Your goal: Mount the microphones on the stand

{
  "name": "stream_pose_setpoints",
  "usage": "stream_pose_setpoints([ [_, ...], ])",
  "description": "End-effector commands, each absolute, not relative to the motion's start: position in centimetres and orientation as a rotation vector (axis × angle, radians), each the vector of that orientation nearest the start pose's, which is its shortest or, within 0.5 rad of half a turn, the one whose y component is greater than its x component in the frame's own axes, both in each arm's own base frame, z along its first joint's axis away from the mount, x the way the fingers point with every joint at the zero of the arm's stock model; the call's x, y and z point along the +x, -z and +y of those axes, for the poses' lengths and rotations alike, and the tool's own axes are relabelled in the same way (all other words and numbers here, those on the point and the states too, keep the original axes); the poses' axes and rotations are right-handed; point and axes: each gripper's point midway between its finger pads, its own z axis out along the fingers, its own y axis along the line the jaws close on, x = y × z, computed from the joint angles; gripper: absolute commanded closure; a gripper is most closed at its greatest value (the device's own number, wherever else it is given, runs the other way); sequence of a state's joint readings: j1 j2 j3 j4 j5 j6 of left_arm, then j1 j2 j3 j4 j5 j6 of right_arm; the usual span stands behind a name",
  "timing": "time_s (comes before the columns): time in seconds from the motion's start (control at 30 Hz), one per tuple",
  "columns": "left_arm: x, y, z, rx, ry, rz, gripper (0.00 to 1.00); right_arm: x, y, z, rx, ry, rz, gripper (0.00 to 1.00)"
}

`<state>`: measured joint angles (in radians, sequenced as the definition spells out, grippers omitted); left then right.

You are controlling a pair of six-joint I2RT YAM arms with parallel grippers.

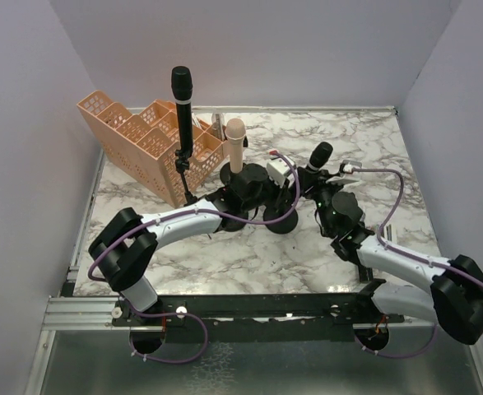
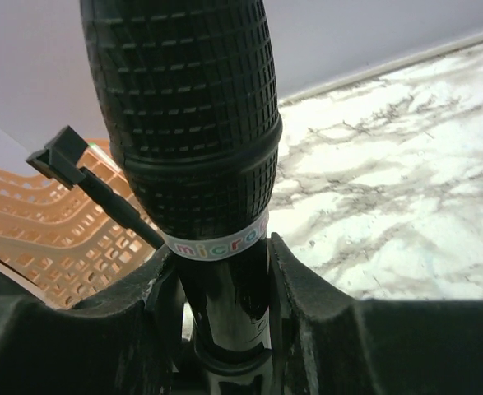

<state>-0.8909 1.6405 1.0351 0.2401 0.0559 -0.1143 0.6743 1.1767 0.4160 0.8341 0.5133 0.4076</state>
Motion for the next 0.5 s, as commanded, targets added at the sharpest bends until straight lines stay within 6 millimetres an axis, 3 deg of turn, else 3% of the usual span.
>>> stream_pose_setpoints([
  [0.0,28.6,-9.0,-38.8,0.841,0.671,2.023,1.00,26.4,-10.3,20.7,0.051,-0.514,2.037,0.63],
  [0.07,28.8,-9.0,-38.7,0.835,0.661,2.024,1.00,26.7,-12.5,19.9,0.096,-0.503,1.988,0.49],
  [0.17,29.0,-9.1,-38.6,0.821,0.658,2.018,1.00,27.1,-15.4,18.6,0.166,-0.468,1.944,0.38],
  [0.33,29.6,-9.5,-38.7,0.798,0.637,2.006,1.00,27.0,-18.6,16.5,0.282,-0.403,1.925,0.33],
  [0.47,30.7,-10.7,-39.1,0.752,0.618,1.989,1.00,26.4,-19.7,14.4,0.380,-0.346,1.918,0.33],
])
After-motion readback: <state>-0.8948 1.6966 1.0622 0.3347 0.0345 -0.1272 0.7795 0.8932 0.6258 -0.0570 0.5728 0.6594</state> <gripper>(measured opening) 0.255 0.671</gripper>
